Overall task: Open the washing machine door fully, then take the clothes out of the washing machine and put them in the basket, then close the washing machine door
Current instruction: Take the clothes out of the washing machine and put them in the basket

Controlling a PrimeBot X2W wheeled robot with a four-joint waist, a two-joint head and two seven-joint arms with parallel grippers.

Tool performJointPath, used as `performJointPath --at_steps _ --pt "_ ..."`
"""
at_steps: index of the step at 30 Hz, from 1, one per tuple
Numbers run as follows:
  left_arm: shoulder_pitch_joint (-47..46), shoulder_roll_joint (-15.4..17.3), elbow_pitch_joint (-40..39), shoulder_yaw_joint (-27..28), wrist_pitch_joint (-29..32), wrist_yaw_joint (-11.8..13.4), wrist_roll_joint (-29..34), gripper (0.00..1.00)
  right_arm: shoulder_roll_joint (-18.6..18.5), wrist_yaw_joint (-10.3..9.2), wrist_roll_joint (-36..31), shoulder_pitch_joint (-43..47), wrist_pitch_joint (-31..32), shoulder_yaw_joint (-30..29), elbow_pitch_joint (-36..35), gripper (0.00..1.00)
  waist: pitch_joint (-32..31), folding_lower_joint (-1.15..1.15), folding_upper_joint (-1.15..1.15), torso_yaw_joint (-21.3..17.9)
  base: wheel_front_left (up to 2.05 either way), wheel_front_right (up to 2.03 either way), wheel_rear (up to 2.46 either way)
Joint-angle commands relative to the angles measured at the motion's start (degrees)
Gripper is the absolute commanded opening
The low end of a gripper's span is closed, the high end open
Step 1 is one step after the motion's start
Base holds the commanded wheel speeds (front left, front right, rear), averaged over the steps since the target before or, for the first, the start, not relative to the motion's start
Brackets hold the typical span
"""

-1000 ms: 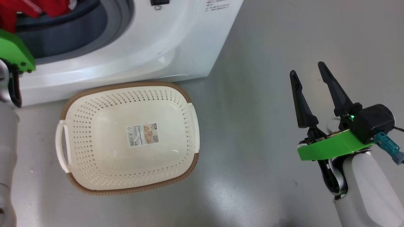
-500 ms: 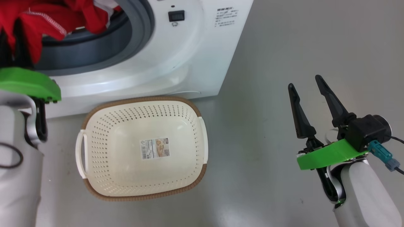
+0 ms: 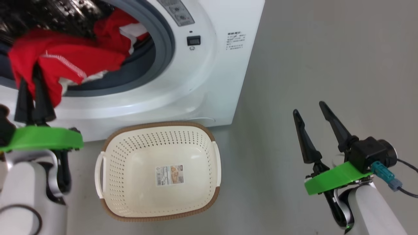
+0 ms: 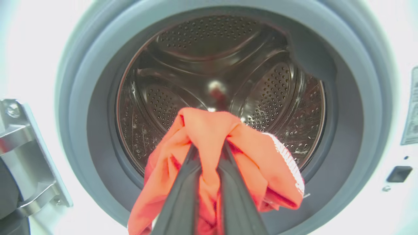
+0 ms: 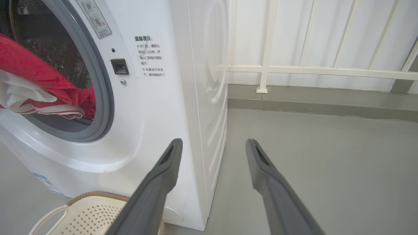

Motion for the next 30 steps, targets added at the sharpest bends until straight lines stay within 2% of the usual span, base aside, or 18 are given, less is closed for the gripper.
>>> performJointPath --at_steps 1,10,14,22,30 --pt "2.01 1.35 -3.35 2.22 -0.67 -0.72 -0.04 0.0 0.27 0.36 -0.16 1.11 -0.36 1.36 -0.91 1.0 -2.67 0.0 0.0 0.96 0.0 0.0 0.0" --pt "11.24 -1.19 -14.61 2.72 -0.67 -1.41 1.02 0.0 0.23 0.36 0.29 2.67 -0.36 1.74 0.22 1.0 -6.47 0.0 0.0 1.11 0.0 0.0 0.0" --pt "16.97 -2.63 -18.14 0.93 -0.66 -2.42 1.21 0.0 0.24 0.36 0.63 3.84 -0.36 1.63 0.38 1.0 -7.82 0.0 0.0 1.1 0.0 0.0 0.0" --pt "20.81 -4.07 -15.35 -1.24 -0.28 -3.67 -0.49 0.0 0.25 0.36 0.93 3.96 -0.36 1.39 -0.08 1.0 -6.59 0.0 0.0 0.82 0.0 0.0 0.0" --pt "18.73 -5.37 -4.46 -3.06 -0.46 -5.81 -2.83 0.0 0.26 0.36 1.36 2.17 -0.36 1.48 -0.48 1.0 -3.12 0.0 0.0 0.21 0.0 0.0 0.0"
